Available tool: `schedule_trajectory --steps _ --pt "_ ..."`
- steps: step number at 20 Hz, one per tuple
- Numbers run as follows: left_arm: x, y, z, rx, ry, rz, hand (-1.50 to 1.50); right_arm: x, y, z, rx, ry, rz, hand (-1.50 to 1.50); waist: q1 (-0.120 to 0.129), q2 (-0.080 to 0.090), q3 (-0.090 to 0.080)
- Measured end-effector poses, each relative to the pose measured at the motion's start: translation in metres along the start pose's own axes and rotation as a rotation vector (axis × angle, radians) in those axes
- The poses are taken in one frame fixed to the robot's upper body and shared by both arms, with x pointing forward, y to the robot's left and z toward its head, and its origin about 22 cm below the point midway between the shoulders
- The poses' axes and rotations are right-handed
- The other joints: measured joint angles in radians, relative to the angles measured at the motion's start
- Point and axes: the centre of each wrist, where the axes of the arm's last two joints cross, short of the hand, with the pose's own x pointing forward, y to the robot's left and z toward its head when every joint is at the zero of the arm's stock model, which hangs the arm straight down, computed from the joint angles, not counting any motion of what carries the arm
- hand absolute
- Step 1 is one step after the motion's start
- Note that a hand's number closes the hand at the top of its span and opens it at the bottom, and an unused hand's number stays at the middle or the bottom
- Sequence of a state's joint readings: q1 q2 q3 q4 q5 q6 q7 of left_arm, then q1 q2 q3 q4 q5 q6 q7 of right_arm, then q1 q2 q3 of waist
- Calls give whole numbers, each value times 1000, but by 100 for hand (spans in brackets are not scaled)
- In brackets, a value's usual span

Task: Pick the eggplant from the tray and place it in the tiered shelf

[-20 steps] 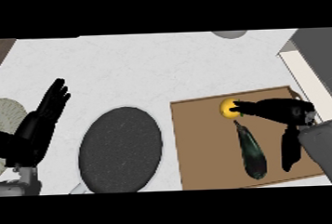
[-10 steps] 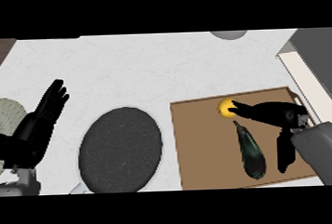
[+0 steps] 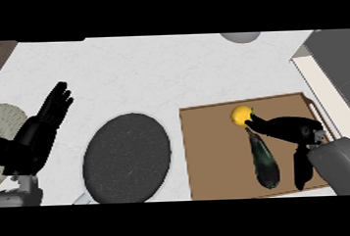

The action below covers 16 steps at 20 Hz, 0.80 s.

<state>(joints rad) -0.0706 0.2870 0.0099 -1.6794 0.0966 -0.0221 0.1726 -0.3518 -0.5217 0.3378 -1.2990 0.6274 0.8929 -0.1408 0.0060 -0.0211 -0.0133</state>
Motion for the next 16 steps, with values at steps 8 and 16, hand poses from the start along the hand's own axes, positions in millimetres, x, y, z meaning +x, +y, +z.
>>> schedule_trajectory --steps 8,16 --pt "-7 -7 4 0 0 2 0 -4 17 -8 -9 -9 -7 -150 -2 -10 -11" --pt "-3 -2 -1 -10 0 4 0 -12 32 -9 -187 -51 52 150 -1 -16 -16"
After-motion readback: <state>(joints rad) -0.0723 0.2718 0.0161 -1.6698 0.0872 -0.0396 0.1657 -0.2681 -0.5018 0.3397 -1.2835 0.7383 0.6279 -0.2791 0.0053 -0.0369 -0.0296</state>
